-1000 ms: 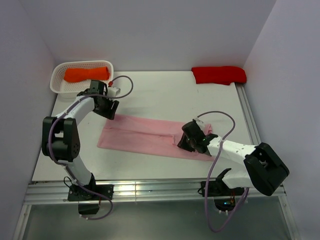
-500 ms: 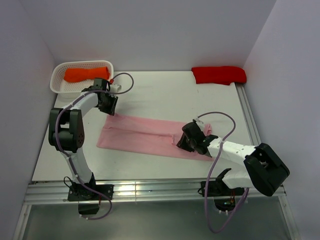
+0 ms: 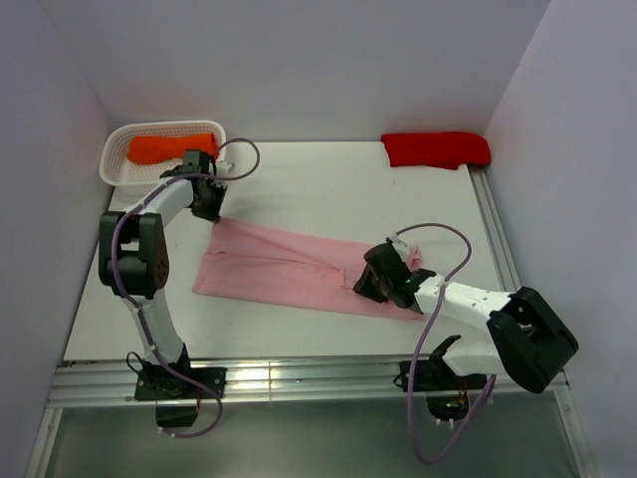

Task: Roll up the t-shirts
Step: Fold the tshirt

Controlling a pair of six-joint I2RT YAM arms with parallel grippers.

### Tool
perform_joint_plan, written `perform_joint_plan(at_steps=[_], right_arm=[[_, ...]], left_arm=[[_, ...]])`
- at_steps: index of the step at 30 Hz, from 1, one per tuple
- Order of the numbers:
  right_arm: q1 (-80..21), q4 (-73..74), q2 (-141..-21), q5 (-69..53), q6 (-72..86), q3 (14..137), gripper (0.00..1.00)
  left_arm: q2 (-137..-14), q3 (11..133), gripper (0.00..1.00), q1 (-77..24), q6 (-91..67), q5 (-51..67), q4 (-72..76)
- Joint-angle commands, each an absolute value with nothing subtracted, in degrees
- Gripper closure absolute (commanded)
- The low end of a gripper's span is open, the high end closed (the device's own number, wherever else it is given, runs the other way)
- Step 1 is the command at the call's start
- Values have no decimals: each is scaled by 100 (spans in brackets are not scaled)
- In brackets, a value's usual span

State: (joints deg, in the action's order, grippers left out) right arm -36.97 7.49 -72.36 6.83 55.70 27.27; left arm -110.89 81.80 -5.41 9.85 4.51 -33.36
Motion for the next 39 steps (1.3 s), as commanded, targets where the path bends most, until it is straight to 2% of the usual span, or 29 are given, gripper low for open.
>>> perform_joint_plan(at_steps=[1, 2, 3, 5, 6, 9, 11, 14, 17, 21, 31, 35, 39], right_arm=[[-3621, 959, -7146, 871, 5476, 2558, 65], [-3621, 932, -7128, 835, 5467, 2558, 65], [-3621, 914, -7119, 818, 5449, 2558, 64], [-3621, 940, -7102, 809, 5432, 2610, 63], [-3621, 984, -7110, 817, 5388, 2628, 63], [-3621, 1072, -7110, 844, 5370, 2698, 63], [-3630, 1099, -7102, 879, 5370, 2725, 63], [-3621, 1169, -7067, 914, 5370, 2742, 63], [-3621, 1213, -7023, 932, 5370, 2733, 63], [-3621, 1257, -7005, 949, 5370, 2751, 63], [-3621, 1204, -7014, 905, 5388, 2742, 63], [-3630, 1213, -7031, 905, 5388, 2751, 63], [-3621, 1204, -7058, 914, 5379, 2751, 63]], left_arm=[[-11109, 8315, 86, -501, 949, 281, -3270], [-11101, 8306, 82, -501, 949, 299, -3270], [-11092, 8306, 70, -501, 958, 342, -3287], [-11022, 8297, 57, -501, 984, 395, -3313], [-10926, 8297, 46, -501, 1002, 413, -3331], [-10662, 8323, 37, -501, 1072, 448, -3436], [-10504, 8280, 37, -483, 1116, 544, -3611], [-10057, 7990, 42, -422, 1265, 869, -3927], [-9714, 7560, 51, -308, 1415, 1186, -4060], [-9624, 7252, 55, -176, 1678, 1476, -4438], [-9914, 6952, 49, -141, 1600, 1784, -4219], [-10107, 6970, 50, -141, 1547, 1863, -4166], [-10213, 6935, 57, -132, 1468, 1854, -4035]])
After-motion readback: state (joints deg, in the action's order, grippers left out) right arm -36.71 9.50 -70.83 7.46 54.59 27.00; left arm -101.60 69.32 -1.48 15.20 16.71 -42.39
